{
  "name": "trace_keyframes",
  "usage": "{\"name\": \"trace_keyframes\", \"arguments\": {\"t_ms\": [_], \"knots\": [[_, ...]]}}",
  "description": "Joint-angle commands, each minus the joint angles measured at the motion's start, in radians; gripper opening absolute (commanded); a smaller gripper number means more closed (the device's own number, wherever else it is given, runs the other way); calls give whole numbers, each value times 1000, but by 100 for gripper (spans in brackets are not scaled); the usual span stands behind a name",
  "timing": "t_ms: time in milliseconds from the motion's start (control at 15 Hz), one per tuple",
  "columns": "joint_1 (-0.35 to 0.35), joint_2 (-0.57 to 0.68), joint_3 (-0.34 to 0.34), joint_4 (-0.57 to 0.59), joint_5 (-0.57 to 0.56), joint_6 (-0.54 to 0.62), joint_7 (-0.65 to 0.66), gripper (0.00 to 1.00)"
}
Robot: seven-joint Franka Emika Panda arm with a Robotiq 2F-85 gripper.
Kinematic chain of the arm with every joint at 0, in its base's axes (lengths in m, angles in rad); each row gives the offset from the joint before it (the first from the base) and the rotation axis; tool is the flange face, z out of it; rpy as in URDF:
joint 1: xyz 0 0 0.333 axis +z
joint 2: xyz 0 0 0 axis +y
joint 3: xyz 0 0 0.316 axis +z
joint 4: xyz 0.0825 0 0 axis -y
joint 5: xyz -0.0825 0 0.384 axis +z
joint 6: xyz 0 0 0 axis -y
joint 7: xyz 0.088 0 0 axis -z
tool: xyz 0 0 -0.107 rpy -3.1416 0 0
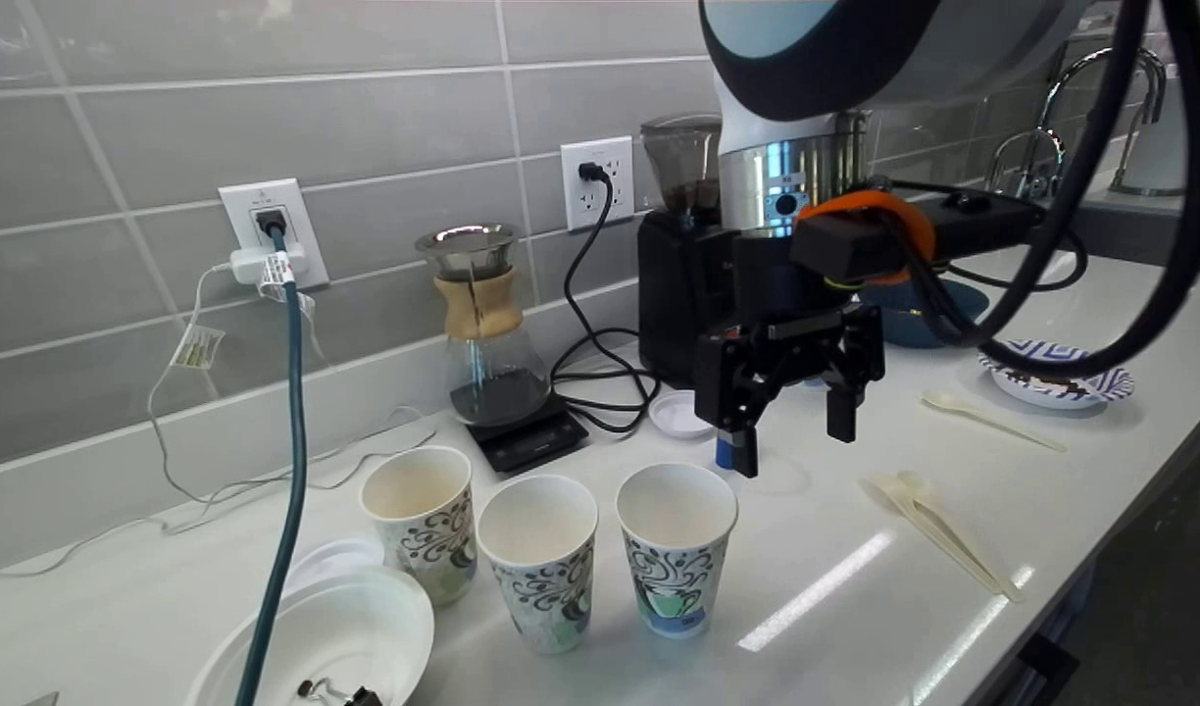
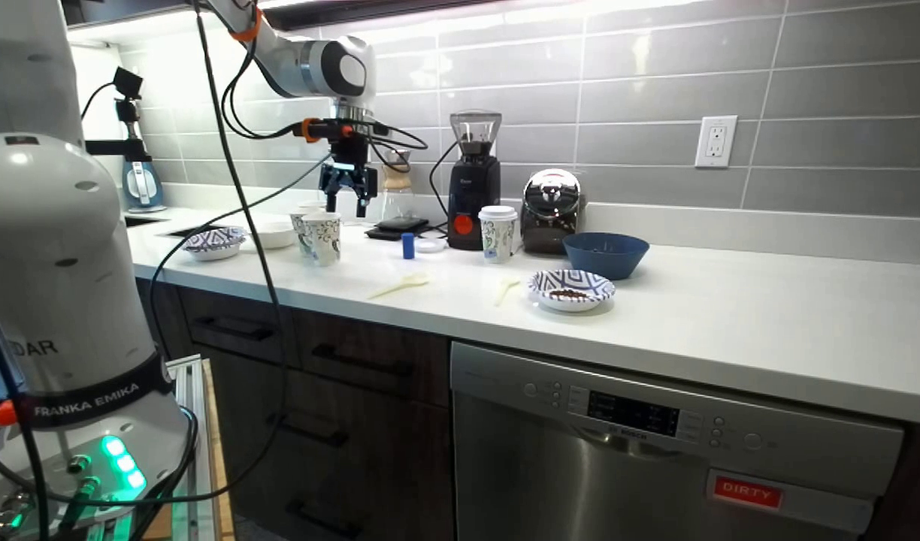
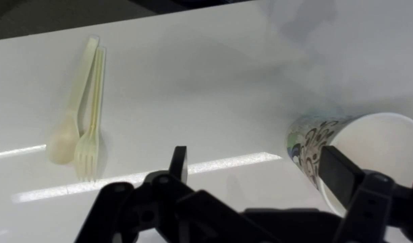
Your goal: Pick up the paper cup on the right amongst the three on the left and move it to the right
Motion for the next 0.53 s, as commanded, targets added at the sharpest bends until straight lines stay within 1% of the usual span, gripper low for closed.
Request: {"name": "trace_keyframes", "arguments": {"t_ms": [0, 267, 333, 400, 467], "knots": [[18, 53, 3, 64, 41, 15, -8, 100], [31, 96, 6, 95, 46, 52, -11, 99], [34, 107, 7, 101, 47, 58, -14, 94], [37, 120, 8, 108, 43, 62, -16, 93], [40, 131, 9, 113, 41, 72, -21, 89]]}}
